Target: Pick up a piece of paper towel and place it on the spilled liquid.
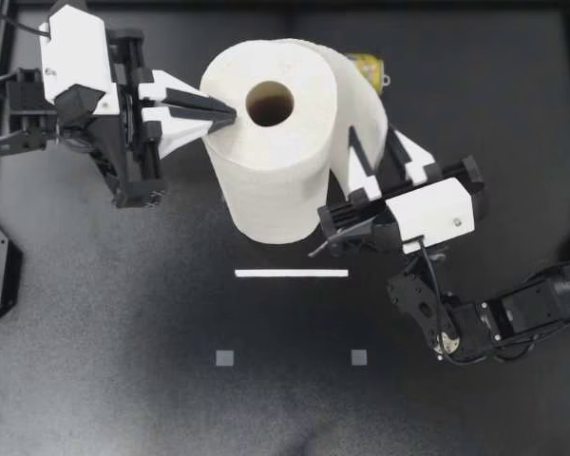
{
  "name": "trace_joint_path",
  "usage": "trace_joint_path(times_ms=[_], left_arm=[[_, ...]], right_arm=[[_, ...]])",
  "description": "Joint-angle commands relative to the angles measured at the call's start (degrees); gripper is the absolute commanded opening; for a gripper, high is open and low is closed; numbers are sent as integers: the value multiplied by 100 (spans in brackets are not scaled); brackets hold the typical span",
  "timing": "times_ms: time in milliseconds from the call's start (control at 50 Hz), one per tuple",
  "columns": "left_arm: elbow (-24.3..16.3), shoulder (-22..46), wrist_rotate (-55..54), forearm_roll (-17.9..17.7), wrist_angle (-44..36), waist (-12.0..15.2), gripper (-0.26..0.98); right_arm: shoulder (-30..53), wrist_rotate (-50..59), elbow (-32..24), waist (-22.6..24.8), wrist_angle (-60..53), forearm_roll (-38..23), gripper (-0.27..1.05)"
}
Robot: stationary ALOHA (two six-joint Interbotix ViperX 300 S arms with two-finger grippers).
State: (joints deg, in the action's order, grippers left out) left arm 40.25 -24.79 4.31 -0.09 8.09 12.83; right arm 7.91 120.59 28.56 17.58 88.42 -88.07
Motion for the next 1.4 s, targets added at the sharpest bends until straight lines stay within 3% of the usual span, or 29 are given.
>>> trace_joint_path(times_ms=[0,200,260,980,1380], left_arm=[[18,114,-9,-9,62,26,12],[26,123,-18,-9,62,18,12],[35,123,-26,-9,62,18,12],[114,483,-141,-114,413,185,12],[149,413,-141,-123,387,193,12]], right_arm=[[-132,0,-44,-53,18,-79,26],[-185,18,105,-62,-88,-70,-5],[-202,18,149,-62,-141,-62,-9],[-158,316,1002,88,-149,1151,-9],[193,1046,2013,-44,-694,1890,-9]])
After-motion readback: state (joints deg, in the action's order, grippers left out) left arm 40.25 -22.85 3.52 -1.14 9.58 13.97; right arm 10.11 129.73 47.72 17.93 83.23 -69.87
